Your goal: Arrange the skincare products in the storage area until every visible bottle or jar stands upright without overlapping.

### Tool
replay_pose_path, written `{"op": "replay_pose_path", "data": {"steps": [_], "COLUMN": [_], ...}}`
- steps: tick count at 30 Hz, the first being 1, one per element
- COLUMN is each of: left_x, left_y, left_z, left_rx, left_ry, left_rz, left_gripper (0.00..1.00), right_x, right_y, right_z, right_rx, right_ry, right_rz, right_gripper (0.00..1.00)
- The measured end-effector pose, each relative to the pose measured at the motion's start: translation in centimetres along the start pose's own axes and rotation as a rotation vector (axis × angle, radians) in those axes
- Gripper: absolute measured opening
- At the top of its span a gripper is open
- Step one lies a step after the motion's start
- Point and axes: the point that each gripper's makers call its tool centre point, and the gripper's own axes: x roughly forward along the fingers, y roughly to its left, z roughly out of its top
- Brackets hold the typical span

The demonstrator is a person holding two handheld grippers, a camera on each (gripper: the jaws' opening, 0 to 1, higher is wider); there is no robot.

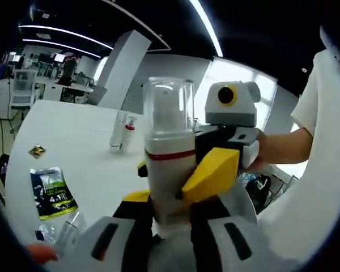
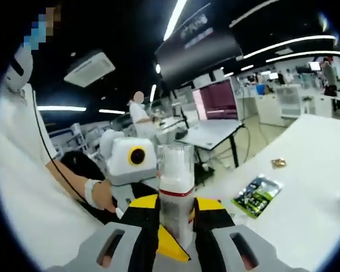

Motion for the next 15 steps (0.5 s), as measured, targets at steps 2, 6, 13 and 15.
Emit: {"op": "replay_pose_path", "data": {"steps": [2, 6, 13, 15], "left_x": [0.0, 0.1, 0.3, 0.3], "left_y": [-0.4, -1.3, -1.6, -1.3], "left_z": [0.0, -0.2, -0.4, -0.4], "left_rx": [-0.003, -0.005, 0.017, 0.019], "left_ry": [0.001, 0.013, 0.019, 0.021], "left_rz": [-0.026, -0.074, -0.076, -0.060], "left_gripper": [0.19, 0.19, 0.19, 0.18], "right_x": [-0.1, -0.1, 0.0, 0.3], "right_y": [0.3, 0.8, 1.2, 0.7], "right_z": [0.0, 0.0, -0.1, -0.2], "right_rx": [-0.009, -0.016, -0.018, -0.011], "right_ry": [0.002, 0.011, 0.029, 0.024], "right_rz": [0.023, 0.063, 0.087, 0.038], "right_gripper": [0.24, 0.32, 0.20, 0.19]}}
